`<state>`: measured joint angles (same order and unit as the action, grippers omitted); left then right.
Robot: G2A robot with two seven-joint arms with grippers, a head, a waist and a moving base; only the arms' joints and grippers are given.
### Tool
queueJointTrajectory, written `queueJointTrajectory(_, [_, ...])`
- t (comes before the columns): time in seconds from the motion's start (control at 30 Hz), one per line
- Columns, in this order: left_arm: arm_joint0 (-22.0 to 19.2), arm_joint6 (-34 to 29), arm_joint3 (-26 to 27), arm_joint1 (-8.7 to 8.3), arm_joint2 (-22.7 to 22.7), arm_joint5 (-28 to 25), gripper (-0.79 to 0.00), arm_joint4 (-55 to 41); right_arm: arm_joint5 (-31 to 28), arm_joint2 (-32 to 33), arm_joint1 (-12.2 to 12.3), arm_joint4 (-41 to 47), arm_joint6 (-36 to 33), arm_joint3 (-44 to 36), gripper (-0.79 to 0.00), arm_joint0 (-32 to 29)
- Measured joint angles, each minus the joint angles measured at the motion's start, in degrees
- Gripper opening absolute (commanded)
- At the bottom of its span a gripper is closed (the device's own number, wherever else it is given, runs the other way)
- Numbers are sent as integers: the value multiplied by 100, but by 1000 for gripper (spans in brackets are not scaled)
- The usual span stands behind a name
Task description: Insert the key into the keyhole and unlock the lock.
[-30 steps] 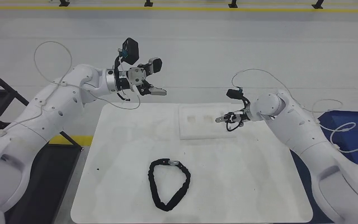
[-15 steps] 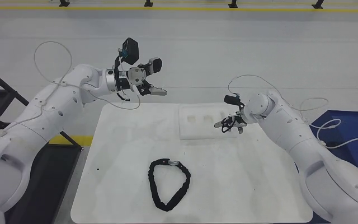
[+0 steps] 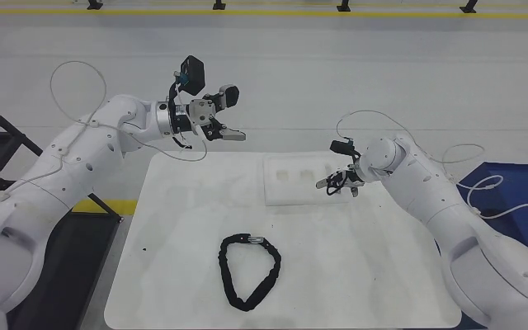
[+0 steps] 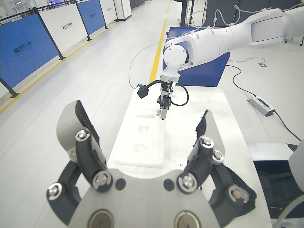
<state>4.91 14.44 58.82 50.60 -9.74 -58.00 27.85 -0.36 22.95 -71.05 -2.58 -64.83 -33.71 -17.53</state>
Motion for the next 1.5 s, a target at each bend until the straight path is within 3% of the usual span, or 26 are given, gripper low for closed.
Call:
queueJointTrajectory(0.57, [0, 0, 0, 0, 0, 0, 0, 0, -460, -68, -31, -1013, 265, -307, 0, -206])
queueJointTrajectory(0.73, [0, 0, 0, 0, 0, 0, 0, 0, -488, -38, -81, -1101, 252, -262, -222, -217])
queueJointTrajectory(0.77, [0, 0, 0, 0, 0, 0, 0, 0, -494, -29, -90, -1128, 252, -251, -308, -217])
queueJointTrajectory(0.87, [0, 0, 0, 0, 0, 0, 0, 0, -508, -4, -112, -1196, 265, -220, -400, -219])
queueJointTrajectory(1.5, [0, 0, 0, 0, 0, 0, 0, 0, -309, 172, -263, -1538, 554, 125, -508, -308])
